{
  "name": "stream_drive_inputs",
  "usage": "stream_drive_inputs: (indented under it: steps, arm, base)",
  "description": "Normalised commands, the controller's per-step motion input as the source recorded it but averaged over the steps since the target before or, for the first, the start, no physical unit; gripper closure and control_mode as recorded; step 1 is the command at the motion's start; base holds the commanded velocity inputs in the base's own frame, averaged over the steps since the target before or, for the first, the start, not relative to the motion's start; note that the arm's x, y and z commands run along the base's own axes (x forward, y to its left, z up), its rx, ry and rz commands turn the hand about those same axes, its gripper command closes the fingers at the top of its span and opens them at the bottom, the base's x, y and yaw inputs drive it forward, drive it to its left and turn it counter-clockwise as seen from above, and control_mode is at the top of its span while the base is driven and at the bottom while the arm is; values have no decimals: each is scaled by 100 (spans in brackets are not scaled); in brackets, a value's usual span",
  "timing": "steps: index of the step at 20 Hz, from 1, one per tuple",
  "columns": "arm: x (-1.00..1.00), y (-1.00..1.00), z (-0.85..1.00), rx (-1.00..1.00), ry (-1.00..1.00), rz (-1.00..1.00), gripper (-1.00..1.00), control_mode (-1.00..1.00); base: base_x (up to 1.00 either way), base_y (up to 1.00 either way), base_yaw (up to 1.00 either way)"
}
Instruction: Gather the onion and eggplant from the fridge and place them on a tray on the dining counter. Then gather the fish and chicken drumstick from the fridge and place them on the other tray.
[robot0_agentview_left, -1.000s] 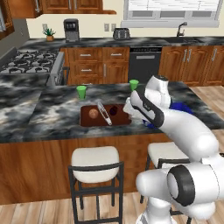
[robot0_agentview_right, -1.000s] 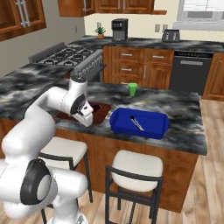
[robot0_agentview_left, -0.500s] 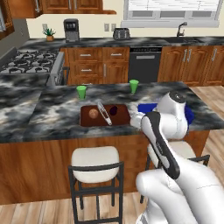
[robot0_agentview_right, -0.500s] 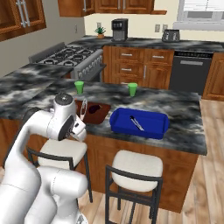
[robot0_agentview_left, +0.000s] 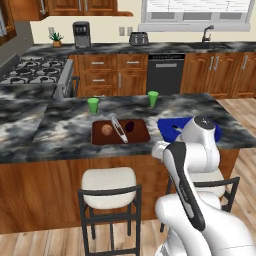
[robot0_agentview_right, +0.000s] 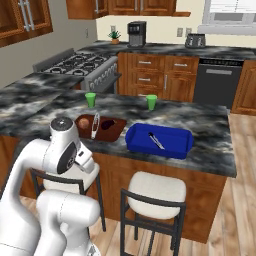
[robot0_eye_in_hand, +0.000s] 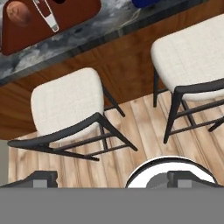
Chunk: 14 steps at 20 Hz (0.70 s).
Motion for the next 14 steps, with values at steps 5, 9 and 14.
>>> stream_drive_inputs:
  steps: [5, 9, 14]
  arm:
    - [-24, 0, -3, 0, -7, -1, -100, -100]
    - [-13, 0, 0, 0, -6, 0, -100, -100]
    - [-12, 0, 0, 0, -5, 0, -100, 100]
  base:
    - [0, 0, 0]
    - [0, 0, 0]
    - [-33, -9, -1]
